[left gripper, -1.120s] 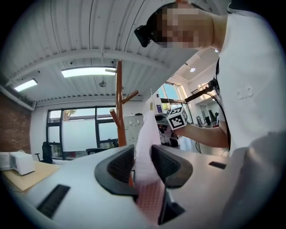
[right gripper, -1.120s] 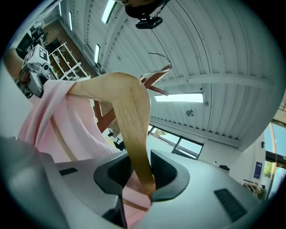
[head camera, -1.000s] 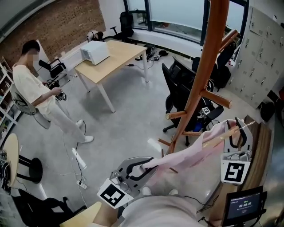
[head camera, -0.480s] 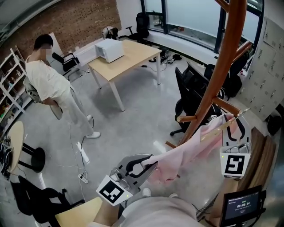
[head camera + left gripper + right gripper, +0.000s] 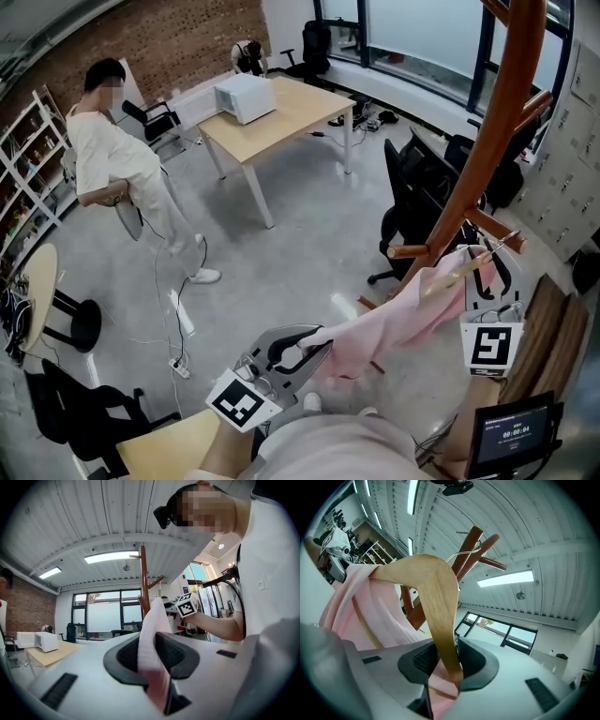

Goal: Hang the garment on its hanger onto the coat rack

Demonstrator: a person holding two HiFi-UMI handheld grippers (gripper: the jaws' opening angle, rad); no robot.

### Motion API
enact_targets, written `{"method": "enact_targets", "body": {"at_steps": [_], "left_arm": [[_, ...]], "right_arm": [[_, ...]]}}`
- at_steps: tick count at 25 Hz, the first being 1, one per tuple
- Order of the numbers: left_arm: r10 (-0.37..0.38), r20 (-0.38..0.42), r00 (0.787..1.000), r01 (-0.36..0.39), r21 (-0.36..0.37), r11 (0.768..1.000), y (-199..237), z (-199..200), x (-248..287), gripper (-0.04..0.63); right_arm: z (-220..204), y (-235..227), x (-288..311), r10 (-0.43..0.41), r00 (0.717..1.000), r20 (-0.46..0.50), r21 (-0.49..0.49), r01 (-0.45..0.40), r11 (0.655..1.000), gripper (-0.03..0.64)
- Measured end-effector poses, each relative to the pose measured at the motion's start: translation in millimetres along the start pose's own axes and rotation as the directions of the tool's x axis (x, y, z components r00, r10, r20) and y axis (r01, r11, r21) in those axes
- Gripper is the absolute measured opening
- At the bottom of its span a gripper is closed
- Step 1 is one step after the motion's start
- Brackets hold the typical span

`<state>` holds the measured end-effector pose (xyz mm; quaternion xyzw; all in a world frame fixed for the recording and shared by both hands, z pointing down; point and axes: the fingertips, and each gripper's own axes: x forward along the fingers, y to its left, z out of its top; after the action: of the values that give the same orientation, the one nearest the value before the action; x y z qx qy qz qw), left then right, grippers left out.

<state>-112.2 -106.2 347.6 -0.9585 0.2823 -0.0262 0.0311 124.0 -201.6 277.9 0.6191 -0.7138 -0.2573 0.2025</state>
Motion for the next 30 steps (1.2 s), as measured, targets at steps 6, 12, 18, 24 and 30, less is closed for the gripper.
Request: {"method": "enact_targets", "body": {"at_steps": [6, 12, 18, 24, 30], "left_arm": [[0.016, 0.002, 1.0, -0.016, -0.019, 1.0, 5.5, -8.4, 2.1, 0.08], [0.032, -0.023, 0.999, -0.033, -0.037, 0.999, 11.9, -19.5, 3.0, 0.08], [0.049, -0.034, 0.998, -0.05, -0.044, 0.998, 19.2, -24.8, 7.4, 0.081], [0.066, -0.052, 0.996, -0.07, -0.074, 0.995, 25.2, -30.1, 8.7, 0.081], [0.072, -0.047, 0.996, -0.075, -0.057, 0.996, 22.7, -29.3, 4.9, 0.081]], "right_arm": [[-13.2, 11.9, 11.8, 0.031, 0.999, -0.017, 0.014, -0.031, 0.999, 0.107], [-20.4, 21.8, 21.8, 0.052, 0.998, -0.03, 0.012, -0.052, 0.999, 0.107], [-27.8, 27.4, 34.0, 0.075, 0.996, -0.045, 0.017, -0.074, 0.997, 0.107], [-32.3, 33.0, 41.3, 0.082, 0.995, -0.056, 0.018, -0.081, 0.997, 0.107], [-31.0, 35.8, 40.7, 0.072, 0.996, -0.045, 0.006, -0.072, 0.997, 0.108]]}}
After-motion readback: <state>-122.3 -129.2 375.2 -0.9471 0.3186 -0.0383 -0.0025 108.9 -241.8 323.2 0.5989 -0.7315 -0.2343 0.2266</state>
